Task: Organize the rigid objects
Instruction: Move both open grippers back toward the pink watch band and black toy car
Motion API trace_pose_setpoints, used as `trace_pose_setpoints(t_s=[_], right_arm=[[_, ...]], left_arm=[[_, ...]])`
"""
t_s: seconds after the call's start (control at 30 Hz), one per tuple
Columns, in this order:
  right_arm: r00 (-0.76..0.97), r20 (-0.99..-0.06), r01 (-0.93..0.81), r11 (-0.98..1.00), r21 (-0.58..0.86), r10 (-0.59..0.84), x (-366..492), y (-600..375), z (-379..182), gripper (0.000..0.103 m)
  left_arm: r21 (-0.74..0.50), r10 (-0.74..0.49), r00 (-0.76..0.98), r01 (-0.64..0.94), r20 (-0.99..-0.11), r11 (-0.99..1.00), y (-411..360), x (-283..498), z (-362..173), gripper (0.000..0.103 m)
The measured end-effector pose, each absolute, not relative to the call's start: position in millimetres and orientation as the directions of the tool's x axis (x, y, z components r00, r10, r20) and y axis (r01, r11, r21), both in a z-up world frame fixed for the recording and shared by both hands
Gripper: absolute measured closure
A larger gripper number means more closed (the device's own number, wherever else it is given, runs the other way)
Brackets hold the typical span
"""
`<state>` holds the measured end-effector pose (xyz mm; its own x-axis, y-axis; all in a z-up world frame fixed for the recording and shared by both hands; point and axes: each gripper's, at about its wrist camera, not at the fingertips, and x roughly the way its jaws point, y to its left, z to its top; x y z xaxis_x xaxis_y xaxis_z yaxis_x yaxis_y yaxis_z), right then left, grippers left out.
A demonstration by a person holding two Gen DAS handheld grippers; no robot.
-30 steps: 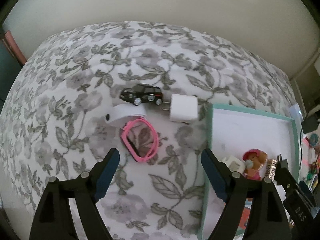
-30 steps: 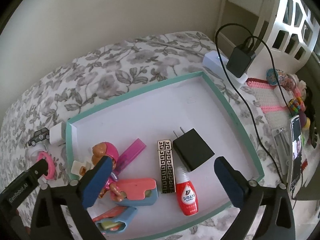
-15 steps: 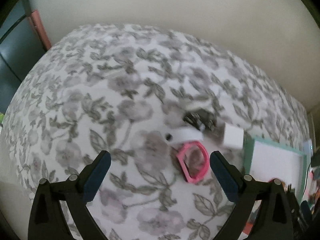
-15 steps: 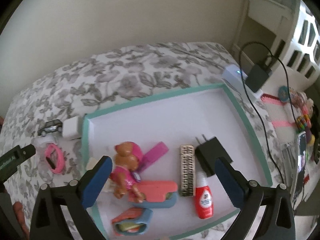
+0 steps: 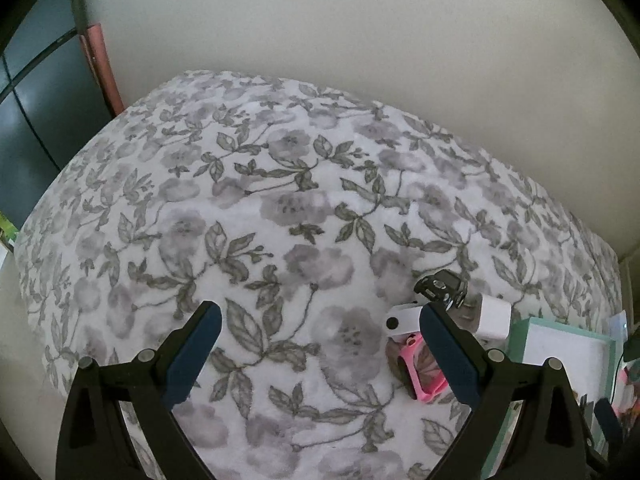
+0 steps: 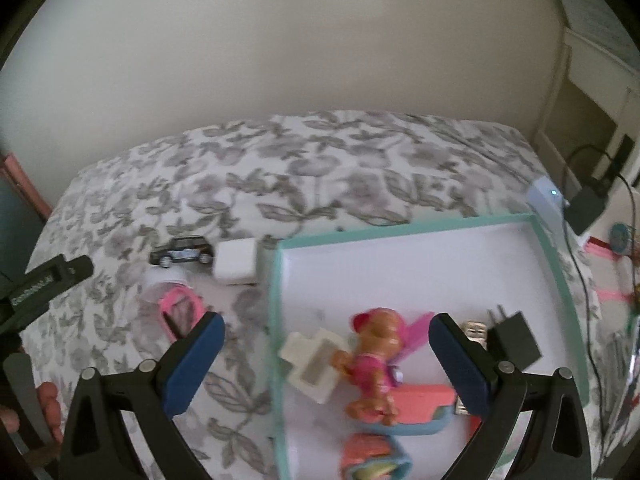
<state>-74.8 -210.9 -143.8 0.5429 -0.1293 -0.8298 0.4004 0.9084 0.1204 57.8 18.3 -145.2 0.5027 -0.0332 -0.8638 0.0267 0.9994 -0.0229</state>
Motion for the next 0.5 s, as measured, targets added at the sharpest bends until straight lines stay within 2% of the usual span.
trace_pose_setpoints(t_s=[0.5], right_arm=[[0.55,-0.834,0.26,0.958,0.124,-0.041,-24.7,-164.8,-156.8,0.003]], left_arm=[[-0.063,-0.075,0.392,0.044,-0.917,0.997,28.0,88.9,-170.2,0.004]])
